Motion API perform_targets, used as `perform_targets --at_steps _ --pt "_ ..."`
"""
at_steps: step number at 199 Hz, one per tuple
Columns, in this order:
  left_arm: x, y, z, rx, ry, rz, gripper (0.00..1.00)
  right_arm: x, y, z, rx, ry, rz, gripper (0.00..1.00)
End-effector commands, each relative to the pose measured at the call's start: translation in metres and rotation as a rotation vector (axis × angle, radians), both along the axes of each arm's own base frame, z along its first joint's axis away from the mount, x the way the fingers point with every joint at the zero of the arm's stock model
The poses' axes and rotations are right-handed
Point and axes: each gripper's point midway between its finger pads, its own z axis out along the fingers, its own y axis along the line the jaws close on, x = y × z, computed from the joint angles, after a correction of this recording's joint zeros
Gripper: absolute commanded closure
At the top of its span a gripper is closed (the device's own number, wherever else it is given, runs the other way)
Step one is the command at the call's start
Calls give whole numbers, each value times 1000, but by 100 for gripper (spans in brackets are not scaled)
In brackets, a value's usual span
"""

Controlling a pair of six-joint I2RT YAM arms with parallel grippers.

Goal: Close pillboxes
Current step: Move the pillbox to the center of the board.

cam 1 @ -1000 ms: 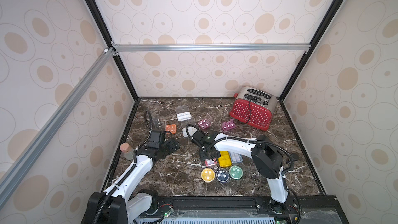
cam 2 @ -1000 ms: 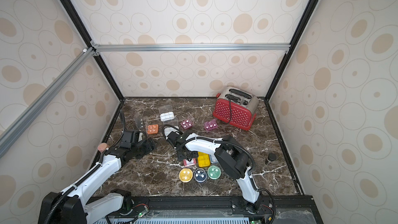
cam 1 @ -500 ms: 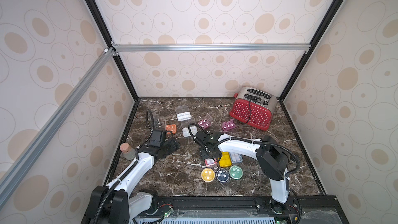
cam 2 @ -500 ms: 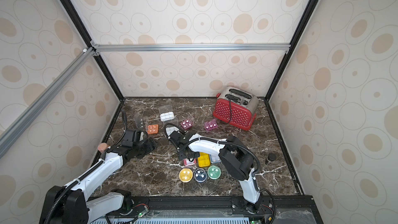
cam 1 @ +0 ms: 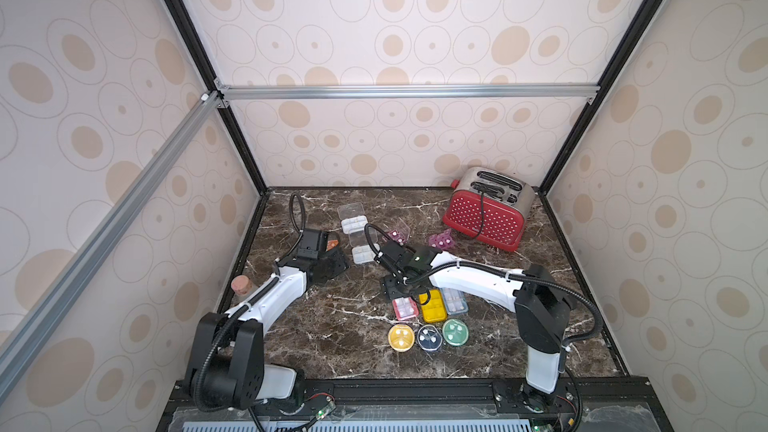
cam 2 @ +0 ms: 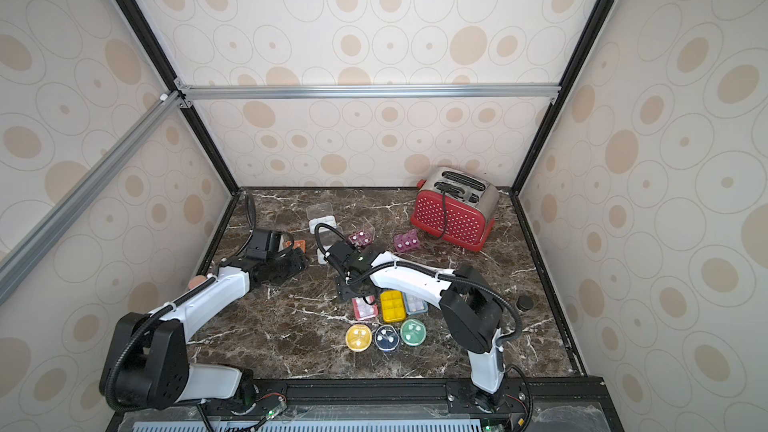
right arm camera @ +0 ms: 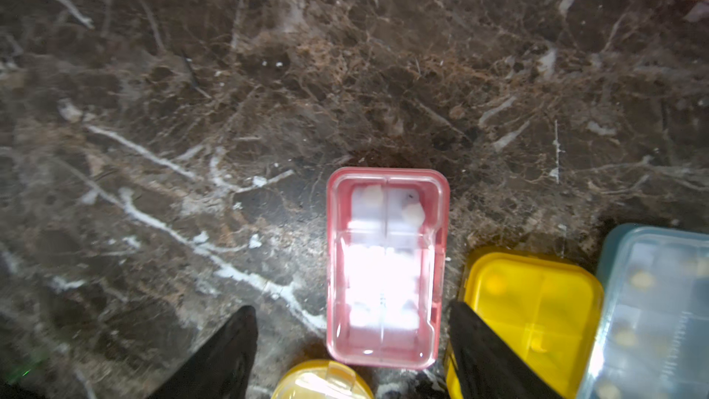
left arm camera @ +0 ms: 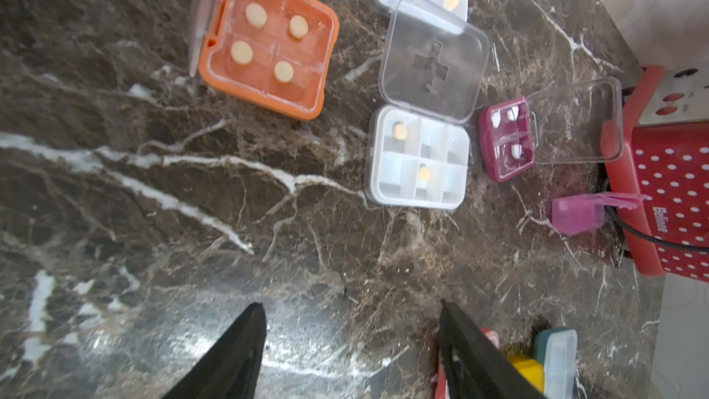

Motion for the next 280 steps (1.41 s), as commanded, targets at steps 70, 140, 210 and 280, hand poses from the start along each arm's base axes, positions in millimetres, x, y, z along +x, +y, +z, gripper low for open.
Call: perform_targets --at_steps 70,140,210,280 --pt "70 -11 -27 119 37 -67 45 0 -37 35 104 -78 89 30" --pt "79 -21 -50 191 110 -120 57 2 -43 34 171 -59 63 31" --pt "71 -27 -66 215 154 -166 78 1 -46 21 175 -8 41 39" --pt "68 -28 -67 251 177 -220 73 1 -46 20 168 -1 39 40"
